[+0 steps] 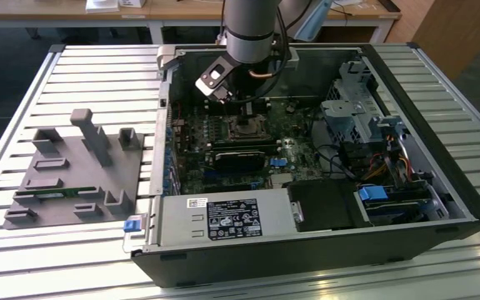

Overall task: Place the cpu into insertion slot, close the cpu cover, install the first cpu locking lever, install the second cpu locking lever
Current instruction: 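Close the cpu cover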

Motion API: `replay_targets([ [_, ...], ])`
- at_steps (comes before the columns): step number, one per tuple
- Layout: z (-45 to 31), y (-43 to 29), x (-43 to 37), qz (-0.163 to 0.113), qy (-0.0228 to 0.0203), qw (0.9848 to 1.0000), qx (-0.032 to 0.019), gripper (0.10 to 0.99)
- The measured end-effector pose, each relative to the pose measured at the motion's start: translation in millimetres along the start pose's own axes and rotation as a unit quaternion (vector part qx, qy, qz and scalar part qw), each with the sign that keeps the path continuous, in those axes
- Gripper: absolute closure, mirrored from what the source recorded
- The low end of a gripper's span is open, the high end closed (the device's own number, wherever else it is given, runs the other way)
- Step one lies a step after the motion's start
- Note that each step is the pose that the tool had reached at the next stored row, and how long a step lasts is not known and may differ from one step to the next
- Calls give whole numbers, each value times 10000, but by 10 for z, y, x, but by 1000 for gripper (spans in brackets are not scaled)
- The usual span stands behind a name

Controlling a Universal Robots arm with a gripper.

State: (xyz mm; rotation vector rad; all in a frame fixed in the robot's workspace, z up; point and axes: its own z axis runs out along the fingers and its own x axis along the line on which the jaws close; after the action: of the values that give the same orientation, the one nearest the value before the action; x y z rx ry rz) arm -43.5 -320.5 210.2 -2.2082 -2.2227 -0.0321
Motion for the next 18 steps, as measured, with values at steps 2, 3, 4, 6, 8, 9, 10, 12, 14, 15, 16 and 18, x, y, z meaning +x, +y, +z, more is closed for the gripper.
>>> replay_targets([
  [2,0,22,0,0,-1,10000,1,980],
  [3,0,29,-1,0,-1,10000,1,980],
  [4,0,35,0,0,-1,10000,1,980],
  [6,0,48,0,0,-1,10000,1,980],
  [8,0,56,-1,0,-1,10000,1,980],
  [9,0,56,0,0,0,10000,0,980],
  [10,0,57,0,1,-1,10000,1,980],
  [12,0,61,-1,0,0,10000,1,980],
  [14,0,63,0,1,0,10000,1,980],
  [15,0,66,0,0,0,10000,1,980],
  [16,0,69,-1,0,0,10000,1,980],
  [18,0,69,0,1,0,10000,1,980],
])
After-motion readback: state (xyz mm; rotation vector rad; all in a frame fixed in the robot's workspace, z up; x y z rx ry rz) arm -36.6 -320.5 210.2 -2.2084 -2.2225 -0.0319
